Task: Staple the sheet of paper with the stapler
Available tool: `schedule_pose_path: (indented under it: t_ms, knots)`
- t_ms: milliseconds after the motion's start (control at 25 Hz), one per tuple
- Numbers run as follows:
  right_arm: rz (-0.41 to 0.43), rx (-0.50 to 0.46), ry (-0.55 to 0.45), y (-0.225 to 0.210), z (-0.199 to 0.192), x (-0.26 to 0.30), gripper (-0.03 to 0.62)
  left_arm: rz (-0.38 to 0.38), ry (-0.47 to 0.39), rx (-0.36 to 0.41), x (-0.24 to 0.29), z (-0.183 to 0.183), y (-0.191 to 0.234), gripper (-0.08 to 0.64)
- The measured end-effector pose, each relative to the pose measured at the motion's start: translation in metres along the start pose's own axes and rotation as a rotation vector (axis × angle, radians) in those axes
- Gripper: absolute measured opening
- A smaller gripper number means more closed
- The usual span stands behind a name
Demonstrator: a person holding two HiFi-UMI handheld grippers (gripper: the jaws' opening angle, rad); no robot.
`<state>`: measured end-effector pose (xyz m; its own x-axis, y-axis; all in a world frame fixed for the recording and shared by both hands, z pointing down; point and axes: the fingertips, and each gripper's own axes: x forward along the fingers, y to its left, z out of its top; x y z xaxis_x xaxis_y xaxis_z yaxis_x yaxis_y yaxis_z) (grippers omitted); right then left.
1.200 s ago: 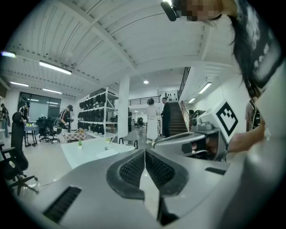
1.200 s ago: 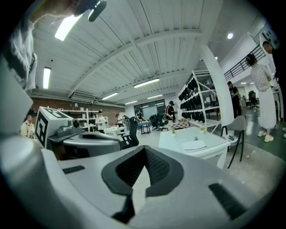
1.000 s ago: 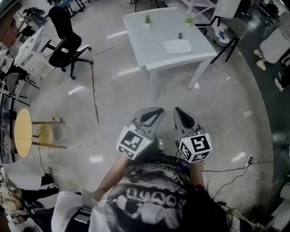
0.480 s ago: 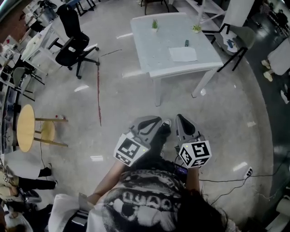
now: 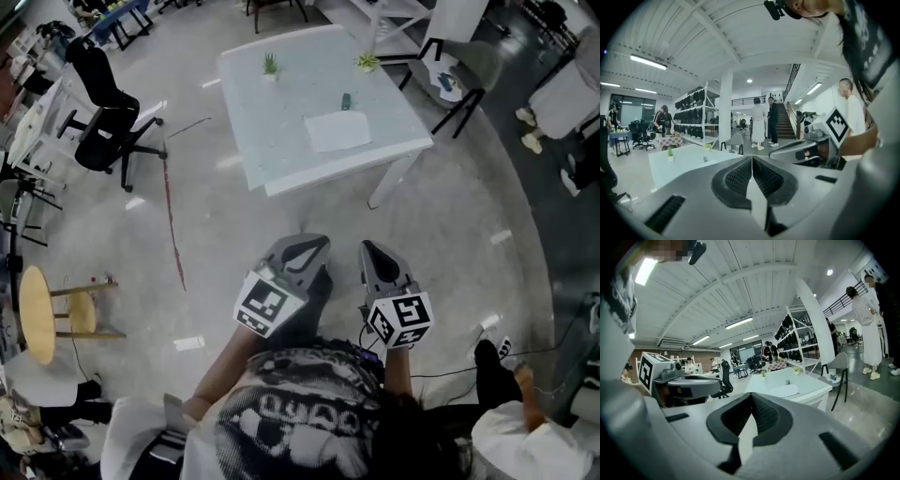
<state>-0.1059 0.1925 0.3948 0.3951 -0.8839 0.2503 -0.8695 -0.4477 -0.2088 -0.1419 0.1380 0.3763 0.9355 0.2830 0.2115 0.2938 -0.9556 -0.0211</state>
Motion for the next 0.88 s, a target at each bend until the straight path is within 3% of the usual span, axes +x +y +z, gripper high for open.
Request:
schedule_pose_path:
  t_ms: [200, 440, 640, 880]
  knots:
    - [-0.023, 0.007, 0.006, -0.059, 0.036, 0.063, -0.006, -0.047, -0.003, 0.019, 0.07, 0.023, 0.053, 0.005]
    - [-0.045, 0.0, -0.003, -0.111, 0.07, 0.128, -0.006, -0.039, -0.013, 0.031, 0.131, 0.038, 0.119, 0.005]
    - [-0.033, 0.034, 0.048, -0.136, 0.067, 0.153, -0.006, -0.013, 0.012, -0.003, 0.153, 0.035, 0.143, 0.005]
    - [0.045, 0.021, 0.096, -0.165, 0.068, 0.201, -0.006, 0.066, 0.064, -0.037, 0.175, 0.019, 0.174, 0.005]
